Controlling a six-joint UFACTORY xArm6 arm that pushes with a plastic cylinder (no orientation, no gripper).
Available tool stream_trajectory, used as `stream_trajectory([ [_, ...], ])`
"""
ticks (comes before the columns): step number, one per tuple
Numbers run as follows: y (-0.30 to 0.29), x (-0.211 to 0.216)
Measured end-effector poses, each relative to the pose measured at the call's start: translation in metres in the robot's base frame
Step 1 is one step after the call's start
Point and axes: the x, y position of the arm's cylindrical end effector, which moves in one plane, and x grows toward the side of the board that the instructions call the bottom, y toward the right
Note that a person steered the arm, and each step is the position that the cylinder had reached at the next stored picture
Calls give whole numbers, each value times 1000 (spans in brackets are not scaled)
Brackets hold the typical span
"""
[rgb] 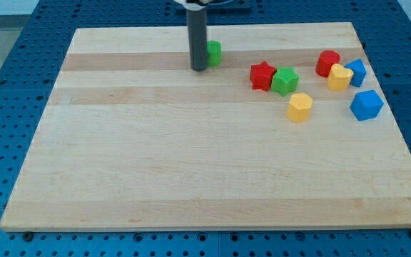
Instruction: Push green circle diagonally towards red star
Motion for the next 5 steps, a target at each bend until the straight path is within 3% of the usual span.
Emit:
stream_trajectory([
  [3, -7, -47],
  [5, 46, -76],
])
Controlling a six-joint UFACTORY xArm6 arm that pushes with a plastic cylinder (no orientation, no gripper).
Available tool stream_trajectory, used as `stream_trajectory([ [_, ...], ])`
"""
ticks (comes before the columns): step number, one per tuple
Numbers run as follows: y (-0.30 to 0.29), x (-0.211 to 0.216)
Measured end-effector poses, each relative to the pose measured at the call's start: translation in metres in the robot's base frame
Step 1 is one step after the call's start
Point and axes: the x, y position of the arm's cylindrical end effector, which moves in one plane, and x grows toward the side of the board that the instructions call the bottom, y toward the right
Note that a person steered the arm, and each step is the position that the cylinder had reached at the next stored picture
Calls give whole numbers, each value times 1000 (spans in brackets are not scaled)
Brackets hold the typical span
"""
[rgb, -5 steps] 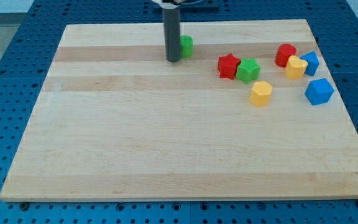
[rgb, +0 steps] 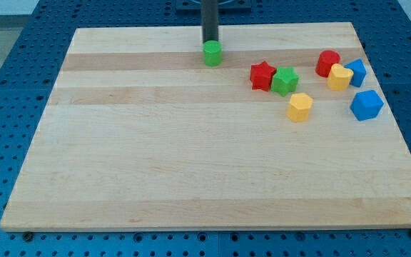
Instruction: Push green circle diagonally towards red star
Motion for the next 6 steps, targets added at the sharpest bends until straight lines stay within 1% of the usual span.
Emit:
stream_trajectory([
  [1, 13, -1],
  [3, -68, 0],
  [4, -99, 0],
  [6, -109, 18],
])
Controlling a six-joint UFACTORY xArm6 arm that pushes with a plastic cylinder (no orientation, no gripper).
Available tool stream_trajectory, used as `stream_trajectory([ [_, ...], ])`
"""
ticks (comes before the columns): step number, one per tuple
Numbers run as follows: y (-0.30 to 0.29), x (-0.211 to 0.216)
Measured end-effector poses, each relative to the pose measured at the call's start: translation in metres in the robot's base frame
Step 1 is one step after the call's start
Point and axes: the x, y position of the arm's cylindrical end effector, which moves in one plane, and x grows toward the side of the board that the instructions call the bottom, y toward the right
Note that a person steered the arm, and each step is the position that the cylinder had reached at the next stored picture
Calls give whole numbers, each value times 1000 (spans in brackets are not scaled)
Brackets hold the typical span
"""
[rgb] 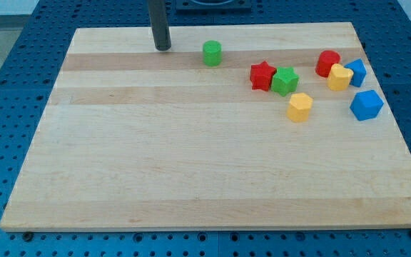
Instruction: Push green circle diagonally towards red star
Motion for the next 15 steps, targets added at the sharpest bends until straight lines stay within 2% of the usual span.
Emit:
stream_trajectory([
  [9, 35, 6],
  [15, 99, 6],
])
